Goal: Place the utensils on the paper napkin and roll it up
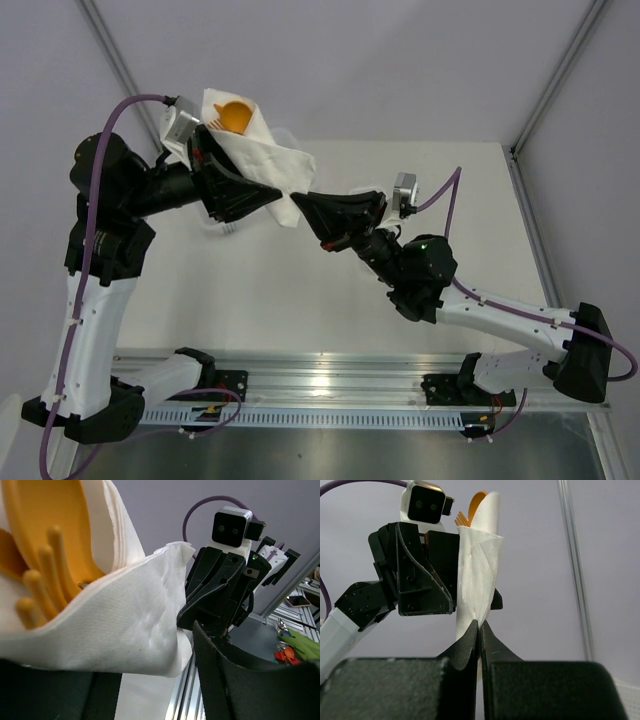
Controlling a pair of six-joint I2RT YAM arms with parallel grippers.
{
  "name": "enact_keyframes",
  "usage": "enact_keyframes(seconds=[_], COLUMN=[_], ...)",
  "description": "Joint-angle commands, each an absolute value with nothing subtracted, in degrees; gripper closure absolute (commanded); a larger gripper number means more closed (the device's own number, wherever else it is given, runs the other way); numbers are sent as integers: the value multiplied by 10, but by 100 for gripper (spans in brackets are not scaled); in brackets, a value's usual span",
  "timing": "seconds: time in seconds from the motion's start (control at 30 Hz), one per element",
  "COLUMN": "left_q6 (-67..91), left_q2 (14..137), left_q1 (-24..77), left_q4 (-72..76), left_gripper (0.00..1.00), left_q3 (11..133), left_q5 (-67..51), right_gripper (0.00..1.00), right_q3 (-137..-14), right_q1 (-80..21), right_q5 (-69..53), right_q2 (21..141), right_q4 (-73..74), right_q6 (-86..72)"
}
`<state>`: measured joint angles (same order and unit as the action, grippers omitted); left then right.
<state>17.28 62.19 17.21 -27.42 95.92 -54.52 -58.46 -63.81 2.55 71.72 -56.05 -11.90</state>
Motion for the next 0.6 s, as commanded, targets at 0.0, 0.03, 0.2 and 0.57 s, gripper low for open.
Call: enact_keyframes(seconds=[0.0, 0.03, 0.2, 0.57], left_q6=[188, 187, 185, 148], left_q2=[616, 616, 614, 596], left_q1=[168, 168, 168, 168], left_q4=[-251, -252, -252, -292], left_gripper=[44, 45, 70, 99], left_q3=[978, 977, 974, 953], left_q5=[-563, -564, -569, -544], right_gripper=[100, 100, 100, 100], right_q3=[-612, -612, -609, -585], right_q1=[-645, -644, -644, -642], right_q5=[24, 23, 10, -3], right_q2=[721, 721, 724, 706], right_q4=[-599, -599, -596, -560], right_q6=[-120, -120, -128, -116])
